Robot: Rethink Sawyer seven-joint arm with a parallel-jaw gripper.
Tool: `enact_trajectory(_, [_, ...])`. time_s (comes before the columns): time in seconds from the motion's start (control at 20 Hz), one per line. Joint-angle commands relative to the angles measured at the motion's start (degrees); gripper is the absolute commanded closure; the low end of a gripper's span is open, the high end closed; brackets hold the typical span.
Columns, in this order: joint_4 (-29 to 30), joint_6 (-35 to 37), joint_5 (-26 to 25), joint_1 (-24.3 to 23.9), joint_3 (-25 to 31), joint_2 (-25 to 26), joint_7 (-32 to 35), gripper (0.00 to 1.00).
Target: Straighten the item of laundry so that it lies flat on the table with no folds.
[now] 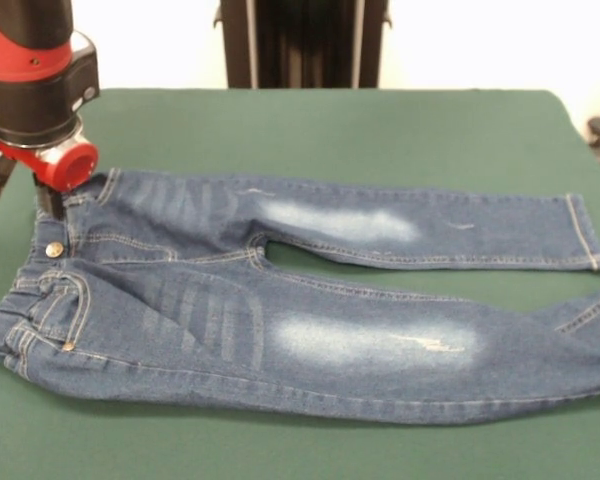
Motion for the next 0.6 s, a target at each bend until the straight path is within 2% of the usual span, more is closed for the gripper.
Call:
enact_trajectory(0.05, [3.5, 1.57, -1.29, -5.31, 7.94, 0.1, -32.78, 1.0])
enact_trajectory(0.3, [0.22, 3.54, -2.29, -2.85, 7.86, 1.37, -30.42, 1.0])
enact_trajectory(0.6, [-5.97, 5.99, 0.1, -0.75, 8.5, 5.72, -30.81, 1.0])
